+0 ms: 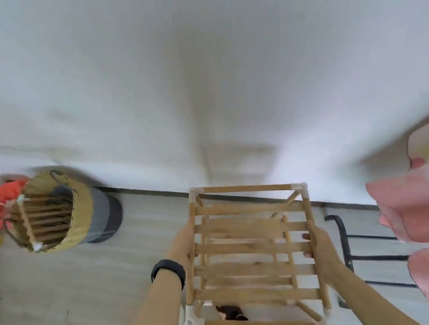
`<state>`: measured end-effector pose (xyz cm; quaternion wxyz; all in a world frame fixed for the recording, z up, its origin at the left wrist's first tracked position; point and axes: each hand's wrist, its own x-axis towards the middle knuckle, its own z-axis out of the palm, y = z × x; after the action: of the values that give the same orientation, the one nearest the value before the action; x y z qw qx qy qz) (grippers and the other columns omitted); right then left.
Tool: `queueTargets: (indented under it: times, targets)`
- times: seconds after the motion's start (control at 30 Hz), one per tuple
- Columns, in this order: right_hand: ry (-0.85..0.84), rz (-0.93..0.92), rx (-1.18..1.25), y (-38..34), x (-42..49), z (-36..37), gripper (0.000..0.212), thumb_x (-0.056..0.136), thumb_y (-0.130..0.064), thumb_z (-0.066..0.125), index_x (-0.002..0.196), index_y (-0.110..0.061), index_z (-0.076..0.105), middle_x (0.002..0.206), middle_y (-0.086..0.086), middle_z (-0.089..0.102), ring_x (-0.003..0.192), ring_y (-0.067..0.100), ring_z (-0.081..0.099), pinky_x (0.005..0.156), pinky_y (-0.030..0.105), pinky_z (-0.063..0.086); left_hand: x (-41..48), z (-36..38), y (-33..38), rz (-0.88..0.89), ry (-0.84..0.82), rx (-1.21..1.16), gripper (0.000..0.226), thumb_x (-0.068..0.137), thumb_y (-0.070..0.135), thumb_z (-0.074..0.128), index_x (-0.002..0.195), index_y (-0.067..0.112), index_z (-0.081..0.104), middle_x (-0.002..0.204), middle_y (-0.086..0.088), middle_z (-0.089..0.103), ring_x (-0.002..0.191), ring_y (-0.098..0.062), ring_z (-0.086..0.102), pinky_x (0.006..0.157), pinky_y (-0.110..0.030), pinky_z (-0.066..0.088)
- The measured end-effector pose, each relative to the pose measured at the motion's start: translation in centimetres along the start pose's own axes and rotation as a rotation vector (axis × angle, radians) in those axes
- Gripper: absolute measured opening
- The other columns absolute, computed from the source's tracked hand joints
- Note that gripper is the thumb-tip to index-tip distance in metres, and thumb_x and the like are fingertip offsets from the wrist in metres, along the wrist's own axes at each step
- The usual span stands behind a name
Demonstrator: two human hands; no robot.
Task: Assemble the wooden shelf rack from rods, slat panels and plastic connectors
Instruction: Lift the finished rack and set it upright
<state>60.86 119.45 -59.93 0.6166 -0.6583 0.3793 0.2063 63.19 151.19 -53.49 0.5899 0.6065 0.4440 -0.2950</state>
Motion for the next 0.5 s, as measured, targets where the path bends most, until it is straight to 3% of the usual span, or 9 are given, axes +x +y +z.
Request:
queueTargets:
  times: [0.03, 0.07, 0.1, 0.17, 0.2, 0.43, 0.5]
  targets:
    - [0.002, 0.030, -0.005, 0.4, 1.2, 0.6, 0.046, 0.106, -0.044, 0.043, 0.129, -0.007, 0.055, 0.109, 0.012, 0.054, 0.076, 0.018, 0.051, 0.060, 0.031, 0.043, 1.4, 0.2, 0.4, -0.010, -0.022, 0.004, 0.075, 0.071, 0.091, 0.053, 0.103, 0.027, 0.075, 0.073, -0.016, 0.070, 0.071, -0.034, 0.068, 0.078, -0.044, 0.062]
    - [0.011, 0.058, 0.009, 0.7, 2.5, 1.2, 0.048, 0.105, -0.045, 0.045, 0.132, -0.006, 0.054, 0.111, 0.012, 0.054, 0.079, 0.019, 0.053, 0.062, 0.032, 0.045, 2.8, 0.3, 0.9, -0.017, -0.042, -0.002, 0.070, 0.072, 0.089, 0.055, 0.100, 0.029, 0.076, 0.076, -0.020, 0.069, 0.086, -0.043, 0.065, 0.080, -0.044, 0.061]
    - [0.012, 0.088, 0.032, 1.0, 3.9, 1.8, 0.051, 0.104, -0.046, 0.046, 0.134, -0.006, 0.053, 0.114, 0.013, 0.056, 0.085, 0.023, 0.056, 0.069, 0.035, 0.049, 4.4, 0.4, 1.4, -0.023, -0.058, -0.009, 0.063, 0.074, 0.087, 0.057, 0.093, 0.030, 0.077, 0.076, -0.016, 0.072, 0.069, -0.033, 0.069, 0.073, -0.043, 0.062]
    - [0.006, 0.149, 0.048, 1.2, 6.5, 3.2, 0.054, 0.102, -0.051, 0.046, 0.135, -0.010, 0.053, 0.123, 0.015, 0.058, 0.108, 0.034, 0.060, 0.093, 0.048, 0.052, 7.9, 0.6, 2.2, -0.038, -0.044, -0.016, 0.056, 0.078, 0.082, 0.054, 0.073, 0.030, 0.074, 0.060, 0.001, 0.068, 0.065, -0.022, 0.065, 0.061, -0.035, 0.053]
    - [0.014, 0.173, 0.056, 1.1, 7.7, 4.0, 0.053, 0.101, -0.052, 0.046, 0.135, -0.012, 0.053, 0.126, 0.015, 0.058, 0.116, 0.036, 0.059, 0.100, 0.053, 0.050, 9.8, 0.6, 2.5, -0.044, -0.021, -0.013, 0.056, 0.083, 0.079, 0.051, 0.071, 0.028, 0.070, 0.055, 0.006, 0.065, 0.065, -0.021, 0.061, 0.063, -0.036, 0.052]
    - [0.026, 0.171, 0.058, 0.1, 14.9, 8.5, 0.046, 0.102, -0.048, 0.048, 0.135, -0.015, 0.052, 0.122, 0.009, 0.058, 0.109, 0.026, 0.057, 0.102, 0.049, 0.047, 19.7, 0.0, 4.3, -0.072, 0.072, 0.052, 0.053, 0.093, 0.071, 0.047, 0.117, 0.026, 0.063, 0.099, 0.000, 0.060, 0.095, -0.021, 0.056, 0.093, -0.041, 0.044]
    - [0.032, 0.170, 0.056, 0.2, 16.3, 9.2, 0.045, 0.102, -0.047, 0.049, 0.134, -0.017, 0.052, 0.119, 0.005, 0.058, 0.108, 0.022, 0.056, 0.101, 0.047, 0.046, 21.5, 0.0, 5.3, -0.081, 0.062, 0.077, 0.052, 0.095, 0.069, 0.048, 0.119, 0.025, 0.063, 0.103, -0.001, 0.059, 0.099, -0.023, 0.055, 0.092, -0.042, 0.045]
